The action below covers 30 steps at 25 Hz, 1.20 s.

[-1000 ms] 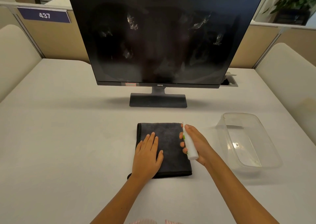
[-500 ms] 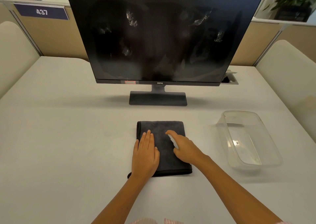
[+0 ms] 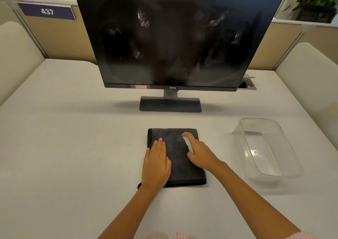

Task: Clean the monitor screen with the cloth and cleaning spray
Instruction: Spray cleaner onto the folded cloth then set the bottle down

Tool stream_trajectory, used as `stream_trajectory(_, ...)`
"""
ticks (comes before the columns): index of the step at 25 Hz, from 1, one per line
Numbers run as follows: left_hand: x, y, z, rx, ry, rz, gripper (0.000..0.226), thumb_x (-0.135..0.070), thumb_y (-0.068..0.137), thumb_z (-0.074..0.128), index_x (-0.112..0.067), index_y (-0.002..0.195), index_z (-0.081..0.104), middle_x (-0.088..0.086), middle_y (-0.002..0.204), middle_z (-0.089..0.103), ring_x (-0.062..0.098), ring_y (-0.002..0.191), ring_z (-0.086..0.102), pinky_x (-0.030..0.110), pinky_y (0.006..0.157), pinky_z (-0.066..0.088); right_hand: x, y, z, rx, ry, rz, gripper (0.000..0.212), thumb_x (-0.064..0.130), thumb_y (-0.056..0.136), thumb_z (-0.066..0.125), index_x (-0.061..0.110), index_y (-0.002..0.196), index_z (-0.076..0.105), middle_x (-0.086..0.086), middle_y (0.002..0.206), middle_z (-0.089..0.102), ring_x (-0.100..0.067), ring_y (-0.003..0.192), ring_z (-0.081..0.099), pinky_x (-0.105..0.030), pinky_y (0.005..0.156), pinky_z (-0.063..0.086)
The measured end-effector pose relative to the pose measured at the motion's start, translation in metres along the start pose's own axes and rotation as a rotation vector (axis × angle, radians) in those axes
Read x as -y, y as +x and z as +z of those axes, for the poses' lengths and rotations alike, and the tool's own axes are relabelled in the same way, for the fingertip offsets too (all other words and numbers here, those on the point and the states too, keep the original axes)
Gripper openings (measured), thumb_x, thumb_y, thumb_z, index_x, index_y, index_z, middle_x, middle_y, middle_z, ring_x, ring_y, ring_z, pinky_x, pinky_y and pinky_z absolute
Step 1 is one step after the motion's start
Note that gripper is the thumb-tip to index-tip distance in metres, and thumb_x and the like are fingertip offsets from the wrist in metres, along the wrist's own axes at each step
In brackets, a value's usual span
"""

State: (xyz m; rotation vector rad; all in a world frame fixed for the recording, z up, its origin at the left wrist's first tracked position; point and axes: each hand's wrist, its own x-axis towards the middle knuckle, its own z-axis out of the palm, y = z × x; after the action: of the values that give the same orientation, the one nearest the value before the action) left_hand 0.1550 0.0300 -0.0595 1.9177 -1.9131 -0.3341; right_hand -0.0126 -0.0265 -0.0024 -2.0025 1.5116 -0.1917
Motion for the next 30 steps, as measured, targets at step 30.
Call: stream_trajectory(30, -0.001, -0.001, 0.001, 0.017, 0.006, -0.014, 0.054, -0.026, 0.094, 0.035, -0.011, 0.145, 0.022, 0.005, 0.153, 0.024, 0.021, 0.142, 0.019, 0.033, 0.114, 0.005, -0.010, 0.004, -0.014, -0.167, -0.056, 0.007, 0.049, 0.012, 0.093, 0.050, 0.022, 0.136, 0.031, -0.009, 0.123, 0.057, -0.023, 0.098, 0.061, -0.034, 0.087, 0.052)
